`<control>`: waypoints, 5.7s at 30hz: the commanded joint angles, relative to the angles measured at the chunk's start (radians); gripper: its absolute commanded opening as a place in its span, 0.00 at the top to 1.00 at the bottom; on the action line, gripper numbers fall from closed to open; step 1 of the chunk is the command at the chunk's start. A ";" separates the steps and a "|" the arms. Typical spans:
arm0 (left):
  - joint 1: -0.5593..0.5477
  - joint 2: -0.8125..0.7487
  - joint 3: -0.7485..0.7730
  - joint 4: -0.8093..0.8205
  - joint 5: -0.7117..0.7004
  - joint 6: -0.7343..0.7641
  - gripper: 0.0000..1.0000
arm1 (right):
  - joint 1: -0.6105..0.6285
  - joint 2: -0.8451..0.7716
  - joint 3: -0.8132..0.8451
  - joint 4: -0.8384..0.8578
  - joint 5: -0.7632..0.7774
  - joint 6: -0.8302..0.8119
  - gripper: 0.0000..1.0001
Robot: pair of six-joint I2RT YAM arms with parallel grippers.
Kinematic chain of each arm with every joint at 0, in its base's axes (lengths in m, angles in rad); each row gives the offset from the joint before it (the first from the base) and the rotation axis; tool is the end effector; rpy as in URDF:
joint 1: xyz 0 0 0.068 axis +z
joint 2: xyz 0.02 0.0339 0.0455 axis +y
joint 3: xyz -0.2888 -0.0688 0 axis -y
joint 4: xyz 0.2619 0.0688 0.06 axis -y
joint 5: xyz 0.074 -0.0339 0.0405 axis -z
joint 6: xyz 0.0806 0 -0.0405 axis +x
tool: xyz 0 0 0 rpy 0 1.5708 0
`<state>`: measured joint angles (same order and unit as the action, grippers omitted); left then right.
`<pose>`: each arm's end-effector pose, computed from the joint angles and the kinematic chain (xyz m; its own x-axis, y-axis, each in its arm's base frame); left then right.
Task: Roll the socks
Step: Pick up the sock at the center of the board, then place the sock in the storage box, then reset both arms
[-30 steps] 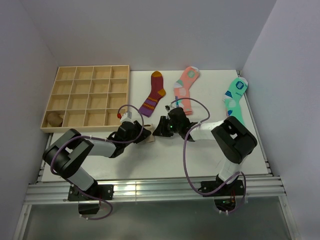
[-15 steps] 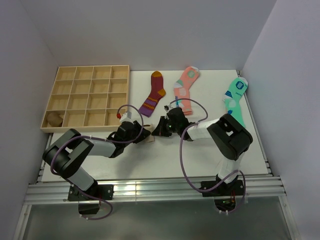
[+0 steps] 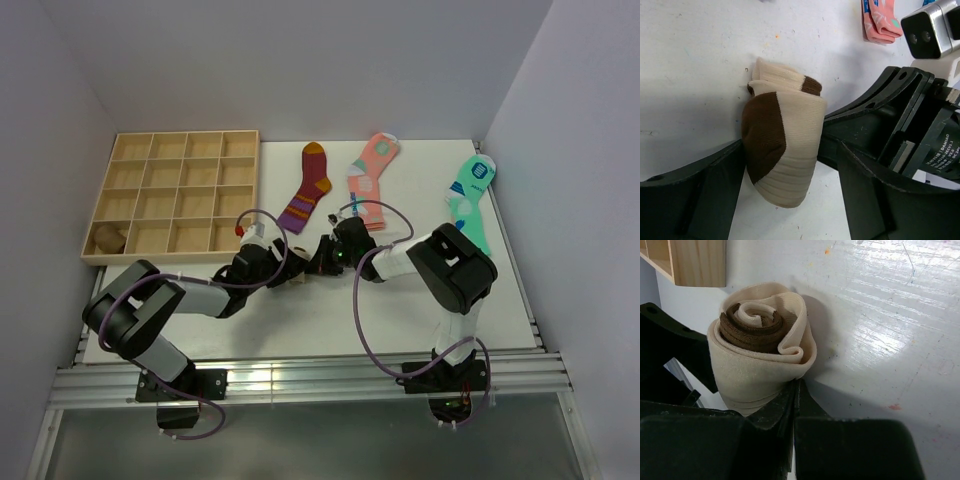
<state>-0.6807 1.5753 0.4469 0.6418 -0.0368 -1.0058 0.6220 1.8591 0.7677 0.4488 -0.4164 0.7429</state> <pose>0.2539 -0.2018 0.1190 -0.7044 -0.5156 -0.4878 0.0163 0.6753 -0.7373 0.3015 0.2563 0.0972 -0.8972 0.1180 -0.4256 -0.2568 0.6447 0.7200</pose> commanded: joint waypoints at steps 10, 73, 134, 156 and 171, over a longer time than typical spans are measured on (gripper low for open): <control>-0.003 0.101 0.070 -0.099 0.024 0.072 0.46 | -0.004 0.012 0.039 -0.033 -0.028 -0.033 1.00; 1.070 -0.118 0.323 -0.518 0.041 0.115 1.00 | -0.021 -1.141 0.094 -0.927 0.682 -0.387 0.00; 1.083 -0.124 0.407 -0.837 -0.071 0.056 0.30 | -0.021 -1.175 0.071 -0.917 0.700 -0.413 0.00; 1.099 -0.029 0.383 -0.663 -0.041 0.084 0.40 | -0.021 -1.157 0.079 -0.937 0.722 -0.407 0.00; 1.142 -0.317 0.414 -0.801 0.054 0.131 0.25 | -0.021 -1.230 0.146 -1.024 0.780 -0.393 0.01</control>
<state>0.4580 1.3766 0.8032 -0.0937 -0.0109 -0.9199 0.6060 0.6674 0.8413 -0.5514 0.3038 0.3470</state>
